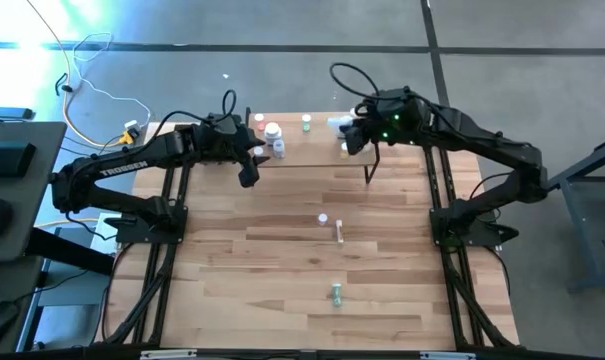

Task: Pick and place medicine bottles onto shelf by color
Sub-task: Put the transparent pill bottle on the shelf

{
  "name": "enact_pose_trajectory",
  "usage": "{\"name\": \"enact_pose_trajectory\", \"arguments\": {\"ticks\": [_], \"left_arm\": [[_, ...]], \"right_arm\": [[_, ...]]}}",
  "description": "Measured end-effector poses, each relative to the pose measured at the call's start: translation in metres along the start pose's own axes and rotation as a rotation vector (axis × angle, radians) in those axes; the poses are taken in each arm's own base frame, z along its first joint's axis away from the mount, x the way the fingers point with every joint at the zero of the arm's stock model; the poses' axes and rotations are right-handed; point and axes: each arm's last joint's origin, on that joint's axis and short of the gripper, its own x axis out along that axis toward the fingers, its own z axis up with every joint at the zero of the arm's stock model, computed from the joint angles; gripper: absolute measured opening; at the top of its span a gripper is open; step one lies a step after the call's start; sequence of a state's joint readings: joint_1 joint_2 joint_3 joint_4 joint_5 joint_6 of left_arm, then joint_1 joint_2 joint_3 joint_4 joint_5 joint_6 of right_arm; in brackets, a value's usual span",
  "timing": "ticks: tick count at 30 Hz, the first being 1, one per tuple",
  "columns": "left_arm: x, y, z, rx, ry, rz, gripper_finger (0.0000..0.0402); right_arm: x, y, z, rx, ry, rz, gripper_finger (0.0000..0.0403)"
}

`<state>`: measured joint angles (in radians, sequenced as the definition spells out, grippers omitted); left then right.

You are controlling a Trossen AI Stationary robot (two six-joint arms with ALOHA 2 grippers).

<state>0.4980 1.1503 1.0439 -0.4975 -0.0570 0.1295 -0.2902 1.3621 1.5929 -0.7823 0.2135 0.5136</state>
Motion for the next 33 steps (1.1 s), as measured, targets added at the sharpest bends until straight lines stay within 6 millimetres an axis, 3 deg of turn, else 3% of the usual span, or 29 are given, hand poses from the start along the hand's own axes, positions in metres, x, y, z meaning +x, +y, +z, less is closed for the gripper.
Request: {"name": "enact_pose_trajectory", "arguments": {"ticks": [12,16,24,33], "left_arm": [[0.0,0.001,0.001,0.004,-0.005,0.024,0.0204],[0.0,0.001,0.001,0.004,-0.002,0.048,0.0204],[0.0,0.001,-0.001,-0.024,0.009,0.049,0.0204],[0.0,0.001,-0.001,-0.023,0.013,0.047,0.0204]], "right_arm": [[0.016,-0.006,0.035,-0.106,-0.1,-0.011,0.0119],[0.025,-0.014,0.041,-0.12,0.003,-0.08,0.0119],[0.046,-0.011,0.039,-0.134,0.181,-0.067,0.0119],[0.08,-0.005,0.016,-0.182,0.381,-0.073,0.0119]]}}
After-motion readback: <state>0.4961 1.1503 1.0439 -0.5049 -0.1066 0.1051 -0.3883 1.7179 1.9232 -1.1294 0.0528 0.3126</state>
